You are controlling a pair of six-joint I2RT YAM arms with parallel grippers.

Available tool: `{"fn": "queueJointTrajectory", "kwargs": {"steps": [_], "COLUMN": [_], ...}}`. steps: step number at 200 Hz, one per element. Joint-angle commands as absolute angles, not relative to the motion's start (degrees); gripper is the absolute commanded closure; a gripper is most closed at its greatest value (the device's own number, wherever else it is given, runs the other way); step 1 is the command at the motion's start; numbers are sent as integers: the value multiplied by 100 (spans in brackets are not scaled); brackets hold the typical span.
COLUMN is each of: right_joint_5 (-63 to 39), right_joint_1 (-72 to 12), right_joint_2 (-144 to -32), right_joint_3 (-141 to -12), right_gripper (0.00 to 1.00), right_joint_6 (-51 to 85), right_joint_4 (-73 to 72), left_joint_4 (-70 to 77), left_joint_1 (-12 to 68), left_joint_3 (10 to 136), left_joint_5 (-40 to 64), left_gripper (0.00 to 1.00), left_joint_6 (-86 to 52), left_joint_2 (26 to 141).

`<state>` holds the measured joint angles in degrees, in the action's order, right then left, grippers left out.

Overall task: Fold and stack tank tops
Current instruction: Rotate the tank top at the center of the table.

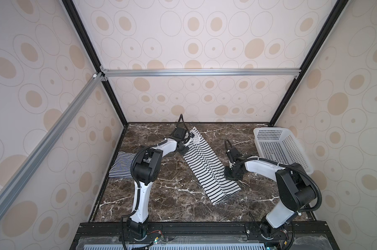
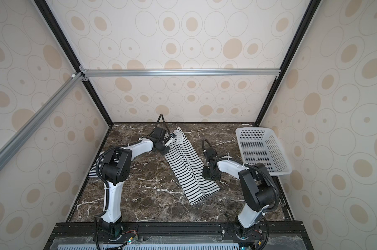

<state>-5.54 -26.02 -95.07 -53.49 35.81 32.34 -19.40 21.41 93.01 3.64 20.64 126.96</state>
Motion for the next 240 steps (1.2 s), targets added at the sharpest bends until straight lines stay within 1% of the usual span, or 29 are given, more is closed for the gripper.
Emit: {"fn": "queueJointTrajectory", "kwargs": {"steps": [1,34,59,105,122,143,160,171,197,211,223,240], "right_joint_5": [-691,-585,-541,-743,-743,-636,-605,-696,-828,-818,-818,-816], "right_joint_1": [-2992,-3668,-4165,-4949,-5133,-5159,-5173,-5177,-5177,-5185,-5192,-5208], "right_joint_2": [-9621,-9692,-9763,-10260,-10378,-10298,-10019,-9825,-9408,-9234,-9085,-8874], "right_joint_3": [-5037,-5071,-5187,-5646,-5866,-5974,-5975,-5961,-5850,-5778,-5690,-5512], "right_gripper": [78,78,78,78,78,78,77,73,56,50,49,49], "right_joint_6": [3849,4187,4479,4888,4982,5071,5065,5024,5019,5056,5115,5185], "right_joint_4": [3636,3753,3780,3590,3612,3688,3664,3561,3423,3508,3610,3686], "left_joint_4": [-2580,-2931,-2973,-3254,-3244,-3256,-3113,-2915,-2421,-2164,-1967,-1817], "left_joint_1": [2119,2114,2117,2112,2109,2109,2109,2110,2109,2110,2114,2111], "left_joint_3": [9763,10502,10798,11359,11383,11335,11035,10687,9691,9113,8603,7933], "left_joint_5": [-3,3,-70,-62,-150,-186,-79,22,388,495,487,464], "left_gripper": [69,69,69,70,70,70,70,69,68,65,62,61], "left_joint_6": [2213,2181,2172,2193,2215,2215,2215,2215,2164,2127,2110,2143], "left_joint_2": [13203,13523,13635,13953,13983,13922,13652,13374,12533,12014,11519,10942]}}
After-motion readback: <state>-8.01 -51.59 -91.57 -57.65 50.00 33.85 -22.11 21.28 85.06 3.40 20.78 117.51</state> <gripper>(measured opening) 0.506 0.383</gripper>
